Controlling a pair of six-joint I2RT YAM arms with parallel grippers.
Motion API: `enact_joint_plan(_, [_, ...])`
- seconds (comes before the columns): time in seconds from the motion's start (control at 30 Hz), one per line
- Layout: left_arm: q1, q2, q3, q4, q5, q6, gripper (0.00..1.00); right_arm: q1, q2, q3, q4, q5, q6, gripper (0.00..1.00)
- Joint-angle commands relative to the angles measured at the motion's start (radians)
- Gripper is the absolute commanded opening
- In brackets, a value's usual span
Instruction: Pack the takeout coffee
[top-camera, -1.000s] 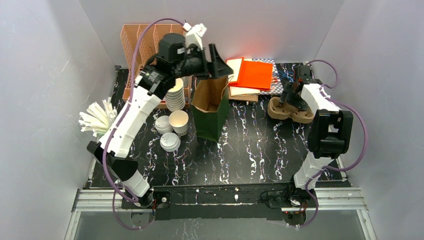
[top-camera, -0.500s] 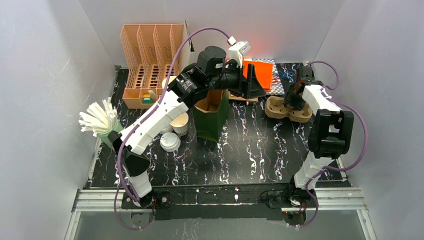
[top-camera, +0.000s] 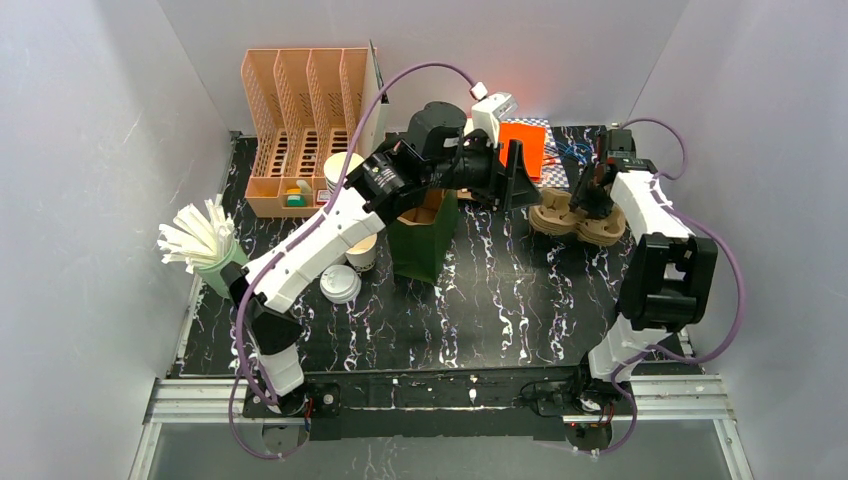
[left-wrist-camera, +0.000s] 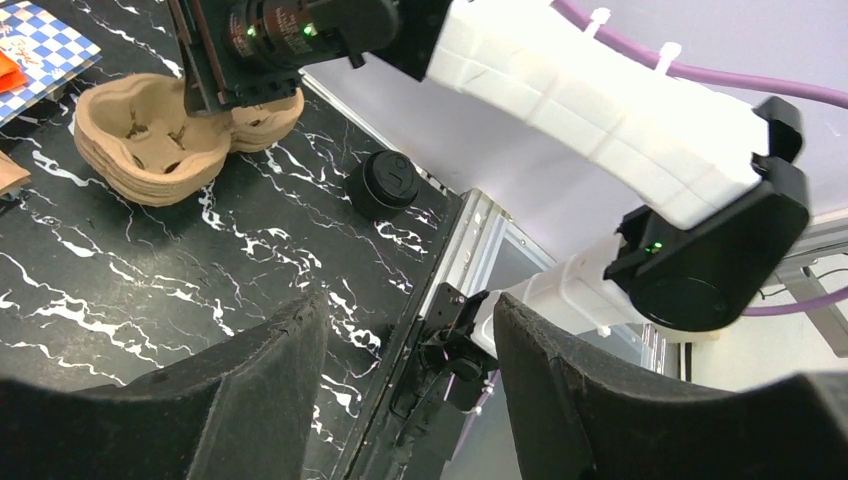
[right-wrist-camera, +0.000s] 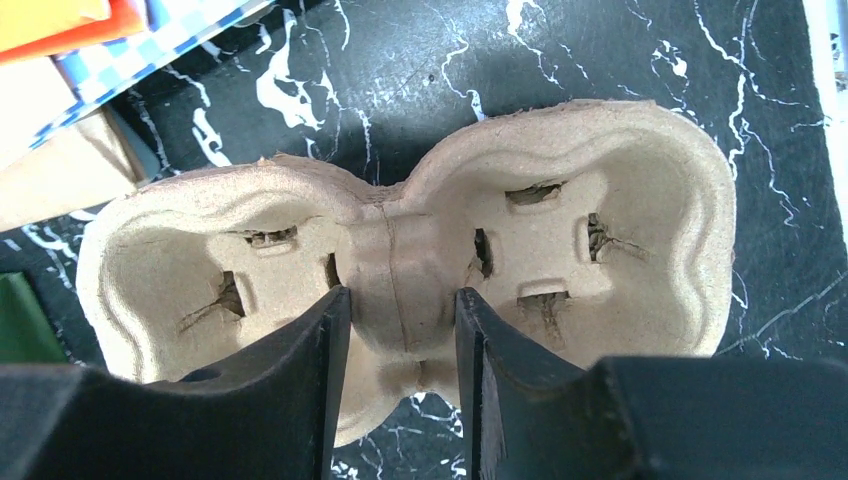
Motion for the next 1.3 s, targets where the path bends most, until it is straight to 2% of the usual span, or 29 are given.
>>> enact_joint_plan(0.0, [-0.008,0.015,0.001,0.009,-0.005,0.016,0.59,-0.004,-0.086,0.038,-0.043,-0.022,0.022,0.46])
enact_joint_plan(0.3, [-0.021,0.077,-0.011,0.009,-0.016,-0.017,0.57,-0.003,-0.125,0.002,-0.117,-0.064,0.048,0.43])
enact_joint_plan(0.43, [-0.053,0.185,0.067,0.009,-0.023,-0.029,0.52,-0.004,-0.161,-0.068,-0.102,-0.026,0.039,0.44])
enact_joint_plan(0.5, [-0.07,0.237,0.104,0.009,-0.032,-0.031,0.51,-0.004,-0.158,-0.089,-0.085,-0.043,0.013,0.49])
enact_joint_plan(0.53, [-0.075,0.257,0.118,0.01,-0.039,-0.032,0.51,-0.004,-0.155,-0.091,-0.089,-0.053,-0.004,0.62])
enact_joint_plan(0.6, [-0.082,0.286,0.13,0.009,-0.064,-0.03,0.51,-0.003,-0.17,-0.1,-0.069,-0.079,-0.038,0.69])
enact_joint_plan(0.83, [-0.081,0.293,0.105,-0.024,-0.257,0.003,0.51,0.062,-0.3,-0.207,0.053,-0.204,-0.089,0.67])
enact_joint_plan(1.03, [-0.081,0.217,0.043,-0.034,-0.439,0.008,0.51,0.123,-0.33,-0.255,0.118,-0.278,-0.087,0.56])
enact_joint_plan(1.27, [-0.08,0.129,-0.042,-0.004,-0.548,0.032,0.51,0.234,-0.268,-0.259,0.142,-0.189,-0.106,0.55])
